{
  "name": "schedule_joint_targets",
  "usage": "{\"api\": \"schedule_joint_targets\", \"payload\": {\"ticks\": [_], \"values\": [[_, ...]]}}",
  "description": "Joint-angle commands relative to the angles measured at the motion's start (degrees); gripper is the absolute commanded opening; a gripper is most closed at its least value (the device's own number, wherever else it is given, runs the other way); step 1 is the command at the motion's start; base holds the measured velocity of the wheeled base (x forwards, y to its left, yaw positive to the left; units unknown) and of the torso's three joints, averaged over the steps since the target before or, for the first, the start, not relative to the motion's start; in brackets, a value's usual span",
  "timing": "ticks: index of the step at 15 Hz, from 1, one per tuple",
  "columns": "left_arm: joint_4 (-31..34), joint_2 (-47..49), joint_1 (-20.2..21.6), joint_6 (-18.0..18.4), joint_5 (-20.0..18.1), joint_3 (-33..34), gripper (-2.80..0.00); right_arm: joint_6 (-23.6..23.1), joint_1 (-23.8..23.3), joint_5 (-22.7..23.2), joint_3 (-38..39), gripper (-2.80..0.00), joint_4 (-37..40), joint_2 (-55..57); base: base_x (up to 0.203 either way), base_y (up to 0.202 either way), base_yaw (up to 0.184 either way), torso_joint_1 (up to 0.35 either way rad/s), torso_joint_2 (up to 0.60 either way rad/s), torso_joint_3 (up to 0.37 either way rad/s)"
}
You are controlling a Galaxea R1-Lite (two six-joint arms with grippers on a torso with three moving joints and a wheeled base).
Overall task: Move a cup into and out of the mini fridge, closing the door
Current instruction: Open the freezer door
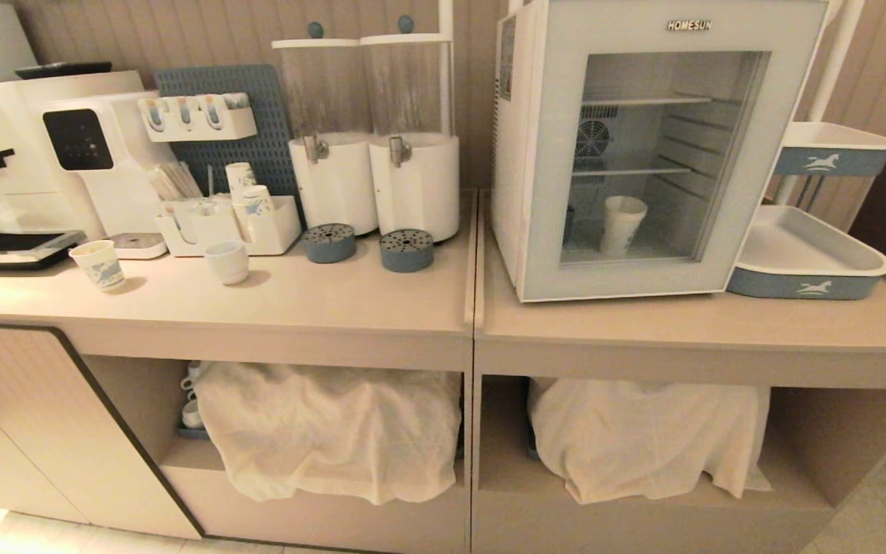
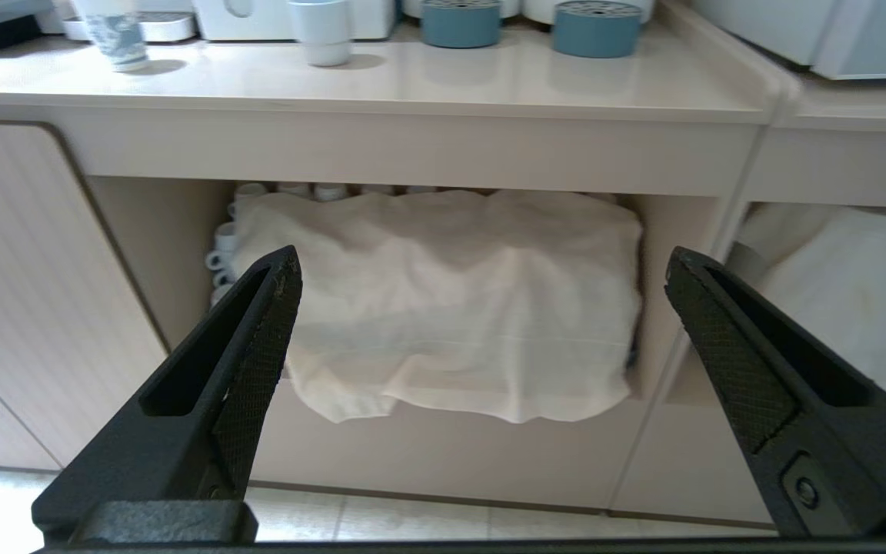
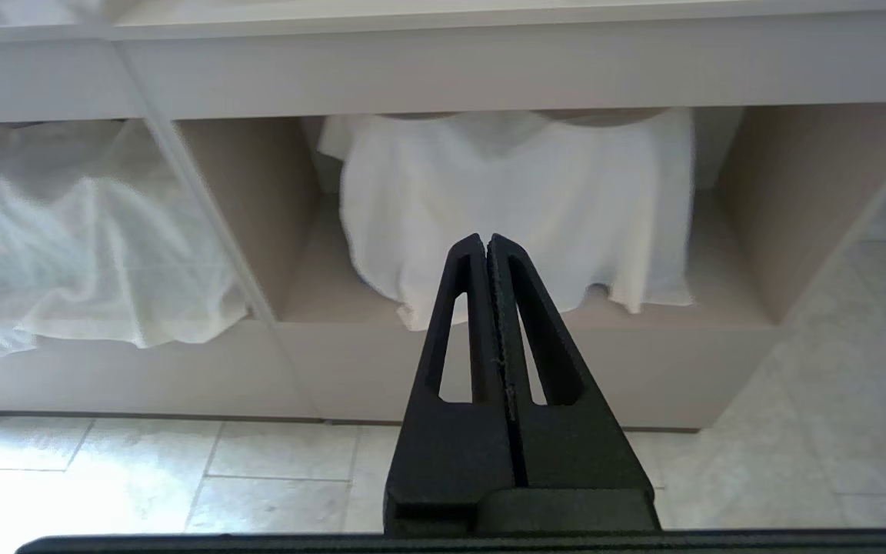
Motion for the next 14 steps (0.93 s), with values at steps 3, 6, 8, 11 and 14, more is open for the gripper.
{"api": "schedule_joint_targets", "payload": {"ticks": [3, 6, 8, 11, 14], "values": [[-0.02, 0.07, 0.02, 0.02, 0.01, 1.05, 0.00, 0.02, 0.00, 0.00, 0.00, -2.80, 0.09, 0.09, 0.000, -0.192, -0.001, 0.002, 0.00, 0.002], [-0.02, 0.01, 0.02, 0.02, 0.01, 1.05, 0.00, 0.02, 0.08, 0.00, 0.00, -2.80, 0.09, 0.09, 0.000, -0.193, 0.001, 0.004, 0.00, 0.002], [-0.02, 0.00, 0.02, 0.02, 0.01, 1.05, 0.00, 0.02, 0.00, 0.00, 0.00, -2.80, 0.09, 0.09, 0.000, -0.194, 0.003, 0.000, 0.00, 0.002], [-0.02, 0.00, 0.02, -0.15, 0.01, 1.05, 0.00, 0.02, 0.05, 0.00, 0.00, -2.80, 0.09, 0.09, 0.000, -0.178, 0.000, 0.003, 0.01, 0.003], [-0.02, 0.08, 0.02, 0.29, 0.10, 1.05, 0.00, 0.02, 0.00, 0.00, 0.00, -2.80, 0.09, 0.09, 0.000, -0.060, -0.004, 0.003, 0.00, 0.003]]}}
